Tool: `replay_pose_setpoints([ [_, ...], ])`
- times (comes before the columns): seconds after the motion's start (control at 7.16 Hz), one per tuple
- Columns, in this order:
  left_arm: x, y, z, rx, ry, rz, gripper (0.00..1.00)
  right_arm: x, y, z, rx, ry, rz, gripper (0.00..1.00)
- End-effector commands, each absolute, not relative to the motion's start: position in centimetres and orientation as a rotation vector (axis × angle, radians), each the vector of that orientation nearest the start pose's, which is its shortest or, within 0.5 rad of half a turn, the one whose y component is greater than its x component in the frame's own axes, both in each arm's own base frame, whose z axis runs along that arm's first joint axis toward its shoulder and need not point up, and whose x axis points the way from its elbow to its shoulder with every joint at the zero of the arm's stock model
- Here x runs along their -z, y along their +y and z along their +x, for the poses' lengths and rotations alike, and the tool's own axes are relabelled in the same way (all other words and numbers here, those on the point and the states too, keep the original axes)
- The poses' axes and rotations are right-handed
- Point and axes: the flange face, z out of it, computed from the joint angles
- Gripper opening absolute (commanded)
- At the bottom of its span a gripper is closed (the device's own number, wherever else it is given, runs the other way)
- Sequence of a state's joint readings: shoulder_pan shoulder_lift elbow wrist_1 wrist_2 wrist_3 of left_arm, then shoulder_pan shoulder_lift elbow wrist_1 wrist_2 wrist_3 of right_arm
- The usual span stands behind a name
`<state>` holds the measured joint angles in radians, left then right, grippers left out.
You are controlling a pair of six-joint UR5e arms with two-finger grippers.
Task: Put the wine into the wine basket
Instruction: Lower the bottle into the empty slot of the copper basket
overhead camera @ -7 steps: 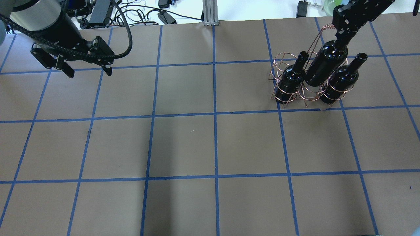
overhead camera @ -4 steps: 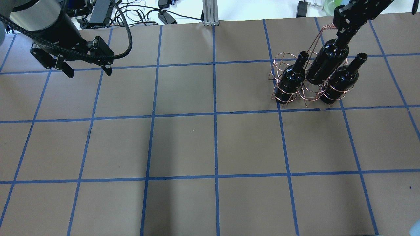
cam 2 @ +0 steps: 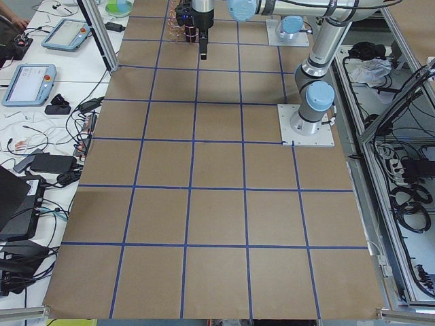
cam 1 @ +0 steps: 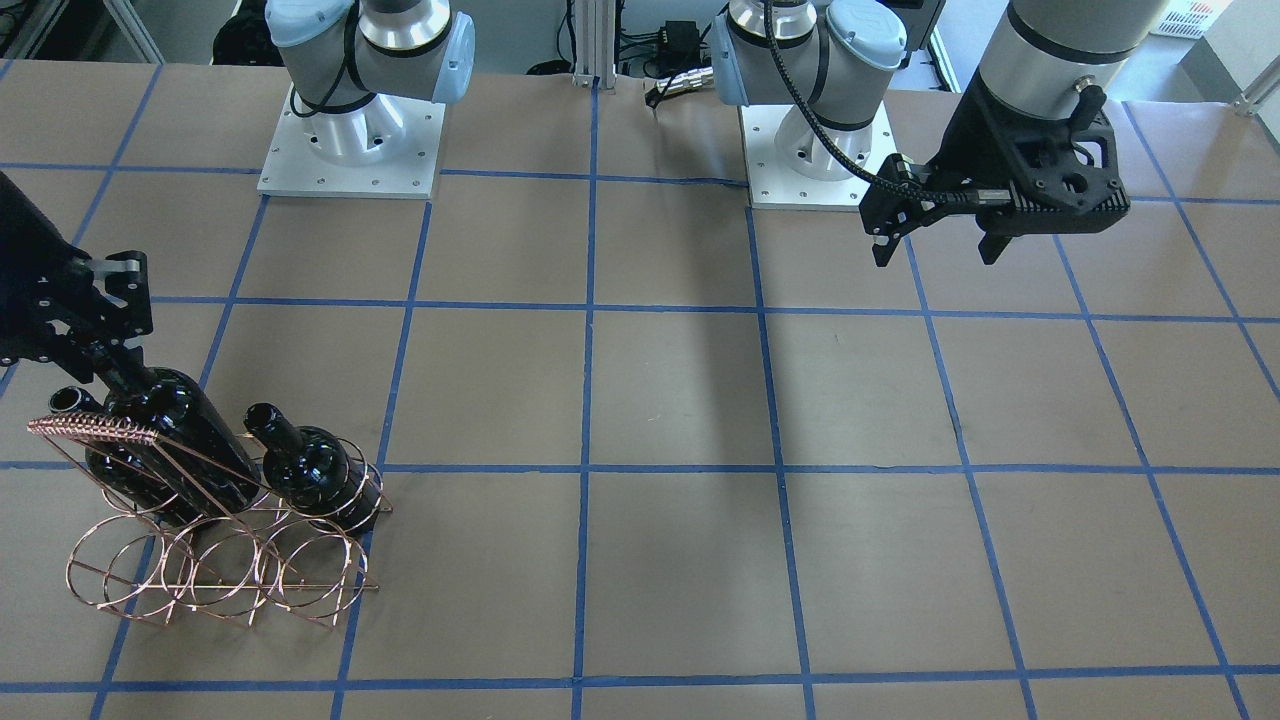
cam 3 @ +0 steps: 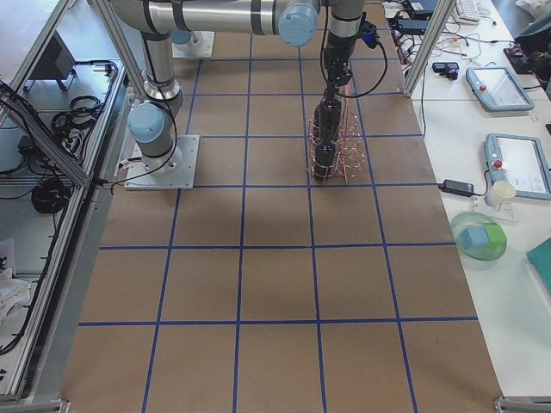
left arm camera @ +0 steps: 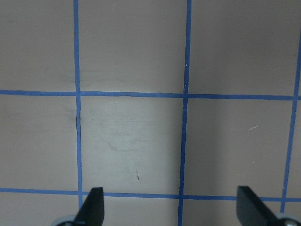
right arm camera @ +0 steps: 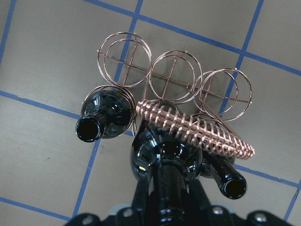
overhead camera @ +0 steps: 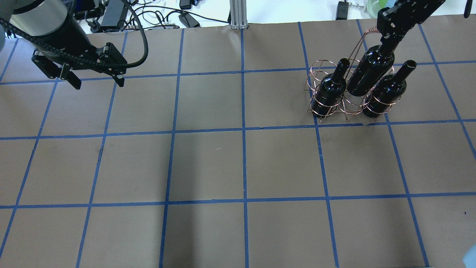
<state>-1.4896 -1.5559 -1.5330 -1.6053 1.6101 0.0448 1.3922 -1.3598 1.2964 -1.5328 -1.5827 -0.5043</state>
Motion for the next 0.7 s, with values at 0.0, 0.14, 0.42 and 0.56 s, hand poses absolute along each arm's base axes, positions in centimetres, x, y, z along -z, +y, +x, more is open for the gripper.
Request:
replay_pose_setpoints([
  [0.0, -51.2, -49.2, -9.0, 0.036, 3.098, -0.056, 1.00, -50.0, -60.0, 2.6, 0.022, 3.111, -0.510, 0.00],
  [0.14, -51.6, -49.3, -9.0, 0.048, 3.097, -0.056, 1.00, -49.5, -60.2, 2.7, 0.007, 3.106, -0.512, 0.00],
  [0.42, -51.7, -49.2, -9.4, 0.052, 3.108, -0.051, 1.00, -47.9, -60.3, 2.5, -0.021, 3.102, -0.509, 0.01],
  [0.56, -51.9, -49.2, -9.5, 0.061, 3.126, -0.048, 1.00, -48.0, -60.3, 2.6, -0.019, 3.102, -0.511, 0.01],
])
